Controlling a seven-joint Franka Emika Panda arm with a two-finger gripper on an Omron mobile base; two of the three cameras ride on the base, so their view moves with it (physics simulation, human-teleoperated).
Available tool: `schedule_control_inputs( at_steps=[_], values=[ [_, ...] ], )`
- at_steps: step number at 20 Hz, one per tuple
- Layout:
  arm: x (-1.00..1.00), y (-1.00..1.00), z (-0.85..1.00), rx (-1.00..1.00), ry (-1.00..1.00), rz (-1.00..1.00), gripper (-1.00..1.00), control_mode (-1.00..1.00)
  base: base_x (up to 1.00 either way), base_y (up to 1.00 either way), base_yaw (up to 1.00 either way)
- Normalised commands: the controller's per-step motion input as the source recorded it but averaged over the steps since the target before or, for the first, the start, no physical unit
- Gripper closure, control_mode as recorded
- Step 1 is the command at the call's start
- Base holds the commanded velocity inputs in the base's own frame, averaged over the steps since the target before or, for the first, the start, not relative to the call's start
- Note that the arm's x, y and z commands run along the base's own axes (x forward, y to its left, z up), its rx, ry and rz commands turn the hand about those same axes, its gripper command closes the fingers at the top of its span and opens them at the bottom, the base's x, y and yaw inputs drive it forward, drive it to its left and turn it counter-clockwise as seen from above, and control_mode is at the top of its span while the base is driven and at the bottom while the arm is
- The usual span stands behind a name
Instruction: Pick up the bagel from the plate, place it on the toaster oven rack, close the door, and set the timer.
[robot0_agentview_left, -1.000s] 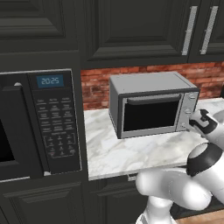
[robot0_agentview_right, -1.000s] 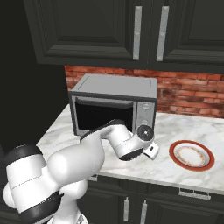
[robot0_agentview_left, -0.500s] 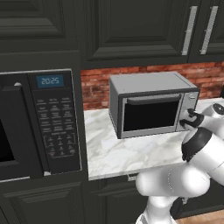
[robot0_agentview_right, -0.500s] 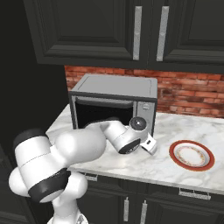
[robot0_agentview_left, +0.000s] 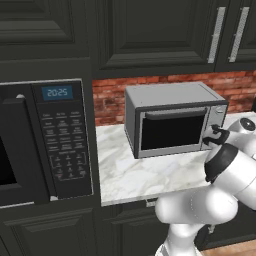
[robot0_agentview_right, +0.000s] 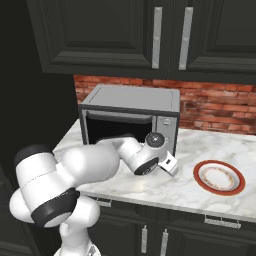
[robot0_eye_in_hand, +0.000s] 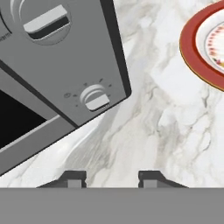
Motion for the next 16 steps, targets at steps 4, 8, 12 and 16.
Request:
schedule_control_inputs(
  at_steps=[4, 8, 12, 16],
  values=[
    [0.0, -0.08, 0.06, 0.0, 0.02, 0.0, 1.0, -1.0, 0.0, 0.0, 0.0],
    [0.17, 0.0, 0.02, 0.01, 0.07, 0.0, 1.0, -1.0, 0.0, 0.0, 0.0],
    [0.09, 0.0, 0.0, 0.01, 0.05, 0.0, 1.0, -1.0, 0.0, 0.0, 0.0],
    [0.0, 0.0, -0.06, 0.04, 0.0, 0.0, 1.0, -1.0, 0.0, 0.0, 0.0]
  ],
)
